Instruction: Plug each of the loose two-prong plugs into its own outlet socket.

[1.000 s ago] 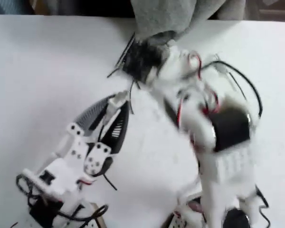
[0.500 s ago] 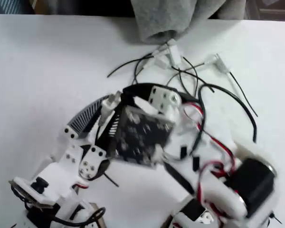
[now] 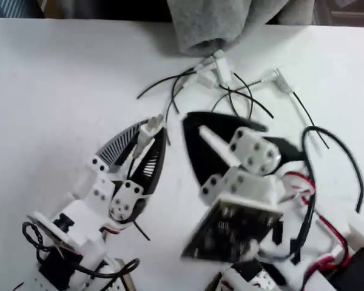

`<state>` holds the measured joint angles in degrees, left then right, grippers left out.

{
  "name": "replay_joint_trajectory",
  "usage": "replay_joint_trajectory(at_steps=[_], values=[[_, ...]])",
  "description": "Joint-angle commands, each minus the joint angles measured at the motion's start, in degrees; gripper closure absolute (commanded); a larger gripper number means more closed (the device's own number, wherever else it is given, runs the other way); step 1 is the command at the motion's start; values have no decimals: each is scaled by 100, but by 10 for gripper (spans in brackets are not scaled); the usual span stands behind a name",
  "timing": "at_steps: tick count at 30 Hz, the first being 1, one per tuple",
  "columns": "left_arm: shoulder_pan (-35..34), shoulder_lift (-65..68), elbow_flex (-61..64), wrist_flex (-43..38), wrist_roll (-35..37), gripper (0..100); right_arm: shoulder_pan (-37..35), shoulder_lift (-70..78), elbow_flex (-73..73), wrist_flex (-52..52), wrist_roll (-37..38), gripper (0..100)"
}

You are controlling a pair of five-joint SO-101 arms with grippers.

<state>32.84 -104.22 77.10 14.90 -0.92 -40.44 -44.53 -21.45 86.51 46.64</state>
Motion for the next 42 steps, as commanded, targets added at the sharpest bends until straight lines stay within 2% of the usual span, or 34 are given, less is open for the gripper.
replay_joint_trajectory(at_steps=[1,7,13,22,28,34,39,42], values=[[-4,-40,-79,-44,-35,977,-866,84,193,-356,35,979],[-40,-40,-79,-44,-35,977,-980,1051,475,-1156,-149,979],[-40,-40,-79,-35,-35,977,-189,1692,413,-1578,-167,979],[-40,-40,-97,-35,-35,977,1042,1789,466,-1437,-167,979],[-40,-40,-105,-35,-35,977,1376,1736,404,-1420,-158,979],[-40,-40,-88,-35,-35,977,963,1499,-299,-1235,-167,979],[-40,-40,-88,-35,-35,977,-163,1349,-633,-505,-193,979],[-40,-40,-88,-35,-35,977,-585,1402,-536,-277,-211,979]])
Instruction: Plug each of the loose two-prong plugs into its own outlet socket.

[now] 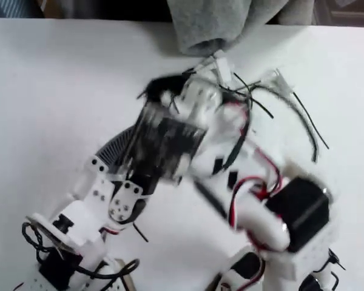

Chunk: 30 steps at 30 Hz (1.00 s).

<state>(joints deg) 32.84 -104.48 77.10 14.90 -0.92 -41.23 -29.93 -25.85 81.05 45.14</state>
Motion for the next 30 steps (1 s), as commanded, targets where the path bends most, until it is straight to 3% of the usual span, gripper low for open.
replay_joint_trajectory(at_steps=[1,7,12,25,30], values=[[-40,-13,-88,-35,-35,977,-532,-31,-26,268,-62,979],[-40,-13,-88,-35,-35,977,-110,119,809,-13,-18,979],[-40,-13,-105,-35,-35,977,919,75,1196,-611,-9,979],[-57,-13,-114,-35,-35,977,2281,31,1512,-629,0,979],[-866,40,-114,721,-35,976,2844,-110,1565,-365,-70,979]])
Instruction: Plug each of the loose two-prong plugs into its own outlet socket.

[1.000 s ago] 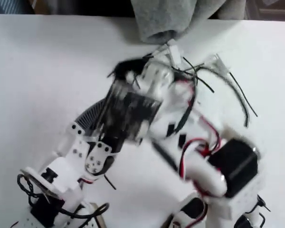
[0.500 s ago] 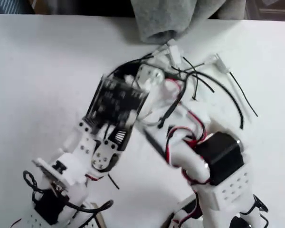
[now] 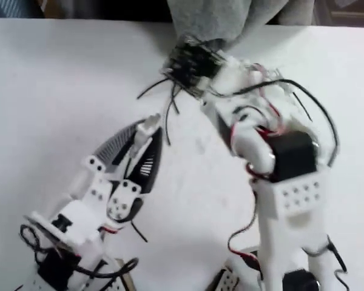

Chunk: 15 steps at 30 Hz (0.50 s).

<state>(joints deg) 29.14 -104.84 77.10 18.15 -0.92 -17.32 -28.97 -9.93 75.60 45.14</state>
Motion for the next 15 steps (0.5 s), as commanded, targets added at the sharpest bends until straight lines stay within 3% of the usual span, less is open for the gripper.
replay_joint_trajectory(at_steps=[1,7,12,15], values=[[-681,145,-114,598,-35,976,585,-215,-26,303,-105,979],[-1288,1930,-949,1213,-18,976,1464,-171,-26,875,-1222,979],[-1323,4040,-2760,2497,44,976,1991,-207,-26,1543,-1802,979],[-1323,5015,-3727,3314,484,976,2290,-189,-26,1965,-2057,979]])
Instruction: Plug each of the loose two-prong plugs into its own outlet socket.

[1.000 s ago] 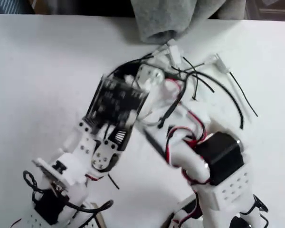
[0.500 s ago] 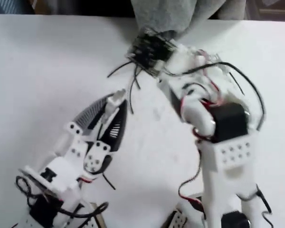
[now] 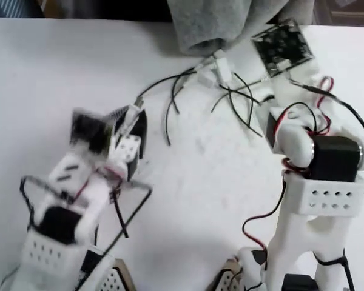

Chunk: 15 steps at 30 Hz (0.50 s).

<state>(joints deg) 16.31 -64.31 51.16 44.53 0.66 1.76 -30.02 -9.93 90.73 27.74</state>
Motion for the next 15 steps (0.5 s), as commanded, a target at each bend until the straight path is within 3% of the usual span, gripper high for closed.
replay_joint_trajectory(at_steps=[1,8,15], values=[[-40,1235,-1363,862,431,976,497,-57,-26,567,-404,979],[-57,2598,-1741,1108,545,975,1481,-84,1090,646,-800,975],[-558,4189,-3349,2646,70,975,2035,-101,2980,57,-800,975]])
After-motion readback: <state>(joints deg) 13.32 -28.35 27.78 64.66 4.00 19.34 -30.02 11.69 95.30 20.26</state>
